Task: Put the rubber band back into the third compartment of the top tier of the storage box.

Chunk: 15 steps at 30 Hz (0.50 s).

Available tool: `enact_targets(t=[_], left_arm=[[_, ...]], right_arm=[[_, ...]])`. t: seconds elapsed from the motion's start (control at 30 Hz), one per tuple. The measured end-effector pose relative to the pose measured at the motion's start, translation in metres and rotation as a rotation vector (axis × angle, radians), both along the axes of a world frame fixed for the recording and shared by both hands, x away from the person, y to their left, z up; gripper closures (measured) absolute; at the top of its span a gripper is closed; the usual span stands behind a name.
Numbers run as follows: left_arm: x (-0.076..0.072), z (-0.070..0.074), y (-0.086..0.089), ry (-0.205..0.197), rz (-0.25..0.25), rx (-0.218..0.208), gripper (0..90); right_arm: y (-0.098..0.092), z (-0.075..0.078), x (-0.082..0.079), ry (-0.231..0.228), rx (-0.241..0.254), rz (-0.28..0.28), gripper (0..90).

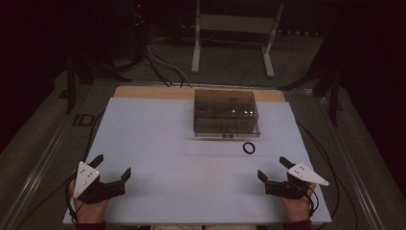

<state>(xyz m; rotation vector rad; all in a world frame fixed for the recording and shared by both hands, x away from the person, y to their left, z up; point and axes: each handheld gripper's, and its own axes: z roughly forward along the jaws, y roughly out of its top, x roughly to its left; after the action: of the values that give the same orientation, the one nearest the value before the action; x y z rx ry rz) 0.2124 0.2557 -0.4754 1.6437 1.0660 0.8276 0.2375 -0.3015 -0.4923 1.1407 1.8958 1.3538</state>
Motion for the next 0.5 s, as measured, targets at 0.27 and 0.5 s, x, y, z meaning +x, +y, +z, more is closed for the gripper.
enact_targets(t=[0.27, 0.5], left_arm=[[0.0010, -0.0025, 0.0049, -0.011, -0.001, -0.050, 0.4], [0.0003, -0.0062, 0.0087, -0.028, 0.005, -0.071, 0.4]], right_arm=[[0.0002, 0.0006, -0.0004, -0.006, -0.004, -0.004, 1.4], [0.0012, 0.0017, 0.0003, -0.015, -0.004, -0.003, 1.4]])
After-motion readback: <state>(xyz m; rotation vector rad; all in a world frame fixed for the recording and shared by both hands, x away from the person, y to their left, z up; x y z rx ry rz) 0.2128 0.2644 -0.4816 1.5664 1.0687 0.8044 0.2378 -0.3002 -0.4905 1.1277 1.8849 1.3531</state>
